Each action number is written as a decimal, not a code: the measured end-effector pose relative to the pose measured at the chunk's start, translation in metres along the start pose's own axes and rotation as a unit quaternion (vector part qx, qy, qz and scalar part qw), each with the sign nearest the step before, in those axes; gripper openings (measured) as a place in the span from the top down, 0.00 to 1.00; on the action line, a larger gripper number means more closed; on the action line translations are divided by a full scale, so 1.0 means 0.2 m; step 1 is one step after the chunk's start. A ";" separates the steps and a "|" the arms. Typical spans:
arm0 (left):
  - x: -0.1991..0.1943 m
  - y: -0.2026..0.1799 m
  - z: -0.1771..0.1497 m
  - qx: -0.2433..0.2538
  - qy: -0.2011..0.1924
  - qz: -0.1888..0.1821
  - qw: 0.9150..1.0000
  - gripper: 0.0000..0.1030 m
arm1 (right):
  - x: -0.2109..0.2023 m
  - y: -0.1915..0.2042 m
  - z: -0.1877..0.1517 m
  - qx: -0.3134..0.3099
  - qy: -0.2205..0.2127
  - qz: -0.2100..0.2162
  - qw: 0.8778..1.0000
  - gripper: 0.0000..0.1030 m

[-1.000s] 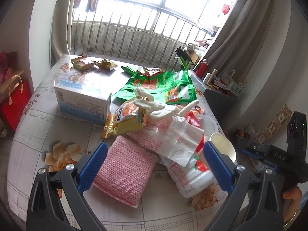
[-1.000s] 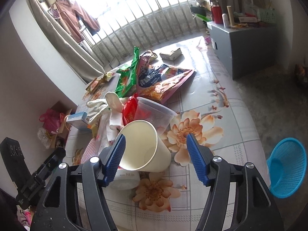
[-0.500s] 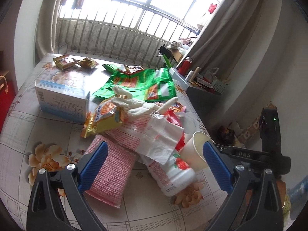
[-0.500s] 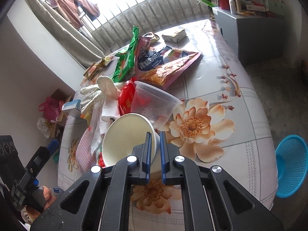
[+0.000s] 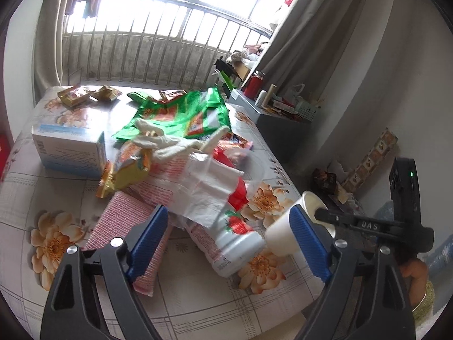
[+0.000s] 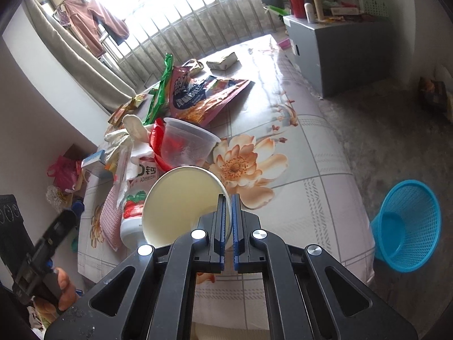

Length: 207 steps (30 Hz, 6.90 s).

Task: Collect trash
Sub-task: 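Reach the right tool to the cream paper cup while the left tool reaches the medicine box, then close the right tool on the paper cup rim while the left tool grasps the medicine box, then carry the cup and box over the blue wastebasket with both tools, then open both tools to drop the cup and box into the wastebasket, then grasp the yellow snack wrapper with the left tool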

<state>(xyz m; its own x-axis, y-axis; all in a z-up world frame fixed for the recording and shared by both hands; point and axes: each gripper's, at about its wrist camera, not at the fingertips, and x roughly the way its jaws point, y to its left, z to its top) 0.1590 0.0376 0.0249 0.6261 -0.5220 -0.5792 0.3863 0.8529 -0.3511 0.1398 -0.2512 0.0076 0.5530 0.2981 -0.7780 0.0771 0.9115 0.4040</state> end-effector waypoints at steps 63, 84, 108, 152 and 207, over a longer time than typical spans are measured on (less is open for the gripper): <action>0.27 1.17 0.40 -0.341 0.075 0.178 0.920 0.35 | -0.21 0.02 -0.12 0.011 -0.042 -0.002 0.999 0.98; -0.30 1.05 0.27 -0.329 -0.031 0.048 0.943 0.68 | -0.28 0.00 -0.16 0.014 -0.062 0.019 0.998 0.98; 0.32 -0.89 -0.06 -0.026 0.146 -0.189 0.971 0.67 | -0.67 -0.95 -0.48 0.184 -0.115 -0.068 0.974 0.98; 0.68 -1.29 -0.42 0.154 0.190 -0.129 0.961 0.22 | -0.50 -1.23 -0.62 0.231 -0.089 -0.222 0.943 0.11; 0.46 0.41 0.08 0.144 0.087 0.154 0.974 0.32 | -0.03 0.00 -0.05 -0.006 -0.057 0.001 0.998 0.27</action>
<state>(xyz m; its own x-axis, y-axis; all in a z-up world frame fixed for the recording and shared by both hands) 0.2591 0.0586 -0.0453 0.6282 -0.2113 -0.7488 0.3875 0.9195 0.0656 0.1283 -0.2498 0.0072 0.6440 0.2661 -0.7173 0.0658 0.9148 0.3984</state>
